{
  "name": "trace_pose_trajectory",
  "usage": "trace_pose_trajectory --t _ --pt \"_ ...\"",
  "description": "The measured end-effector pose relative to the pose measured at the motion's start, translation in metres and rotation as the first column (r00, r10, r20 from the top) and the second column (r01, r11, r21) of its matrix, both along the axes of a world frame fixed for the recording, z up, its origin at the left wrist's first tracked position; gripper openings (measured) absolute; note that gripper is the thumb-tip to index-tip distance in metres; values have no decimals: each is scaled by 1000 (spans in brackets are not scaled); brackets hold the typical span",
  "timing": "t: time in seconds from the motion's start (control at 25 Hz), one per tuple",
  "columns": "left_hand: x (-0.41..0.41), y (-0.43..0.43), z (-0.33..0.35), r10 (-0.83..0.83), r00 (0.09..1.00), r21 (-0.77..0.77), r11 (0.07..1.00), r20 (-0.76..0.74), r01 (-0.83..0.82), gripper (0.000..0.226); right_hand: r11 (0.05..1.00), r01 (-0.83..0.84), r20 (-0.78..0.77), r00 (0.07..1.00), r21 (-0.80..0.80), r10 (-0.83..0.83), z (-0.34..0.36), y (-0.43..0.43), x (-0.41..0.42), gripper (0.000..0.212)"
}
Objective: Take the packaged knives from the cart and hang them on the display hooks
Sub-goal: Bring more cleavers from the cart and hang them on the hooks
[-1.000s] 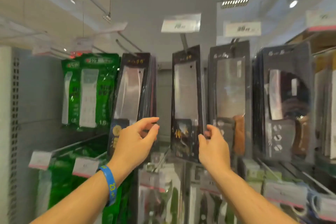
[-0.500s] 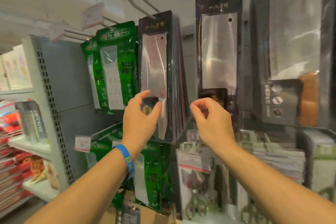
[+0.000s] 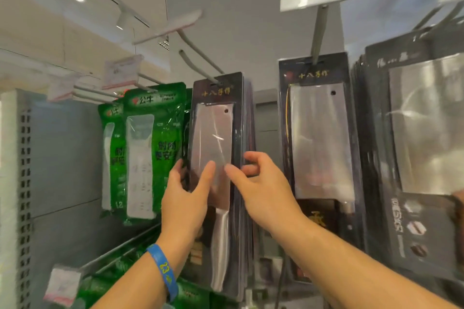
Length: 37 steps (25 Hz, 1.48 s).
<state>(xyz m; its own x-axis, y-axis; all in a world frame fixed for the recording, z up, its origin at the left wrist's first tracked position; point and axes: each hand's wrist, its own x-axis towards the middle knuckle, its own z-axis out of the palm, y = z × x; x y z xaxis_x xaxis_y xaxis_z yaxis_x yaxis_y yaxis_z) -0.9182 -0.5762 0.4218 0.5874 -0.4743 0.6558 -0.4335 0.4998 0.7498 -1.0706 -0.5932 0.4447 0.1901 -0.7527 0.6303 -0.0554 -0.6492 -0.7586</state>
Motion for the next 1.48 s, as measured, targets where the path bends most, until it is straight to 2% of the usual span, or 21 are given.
trace_pose_trajectory --t 0.12,0.28,0.36,0.44,0.48,0.64,0.72,0.96,1.04,1.12,1.16,1.24,1.28,1.36,1.48 --pt "3 -5 15 59 998 13 998 -17 -59 122 993 -112 106 989 44 107 23 -3 10 43" --pt "-6 0 42 82 996 -7 997 -25 -82 129 972 -233 211 949 -26 233 59 -6 18 40" --pt "-14 2 50 68 996 -2 998 -52 -68 115 973 -225 209 950 -54 231 67 -2 20 39" --pt "-19 10 52 62 995 -29 997 -74 -65 81 968 -227 204 948 -105 244 67 5 21 33" --pt "-19 16 51 67 994 -61 996 -86 -72 72 963 -235 198 946 -134 258 65 11 20 29" --pt "-14 38 47 198 975 -144 967 -103 -211 66 940 -281 143 940 -195 311 57 30 19 41" --pt "-14 44 51 222 971 -131 964 -90 -233 61 927 -327 128 927 -184 353 59 35 18 42" --pt "-17 35 55 269 963 -78 960 8 -267 58 926 -333 125 926 -180 357 61 23 16 39" --pt "-13 33 54 259 966 -67 964 2 -258 65 914 -360 95 920 -186 381 58 22 17 36" --pt "-6 36 51 247 969 -50 968 2 -247 80 909 -382 102 910 -167 402 57 18 12 15" --pt "0 38 50 231 973 -39 972 -2 -230 84 921 -349 148 915 -172 374 58 10 8 12" --pt "12 42 53 107 992 -6 994 -61 -107 89 969 -180 221 951 -167 215 61 -13 0 13" --pt "18 45 56 6 992 17 1000 -128 -4 92 983 -91 213 969 -160 124 62 -24 -5 10" --pt "26 47 62 -178 954 33 981 -241 191 94 981 7 151 988 -193 23 59 -37 -8 24" --pt "30 40 66 -299 903 42 944 -308 327 105 986 -75 113 989 -148 92 54 -39 -6 28"
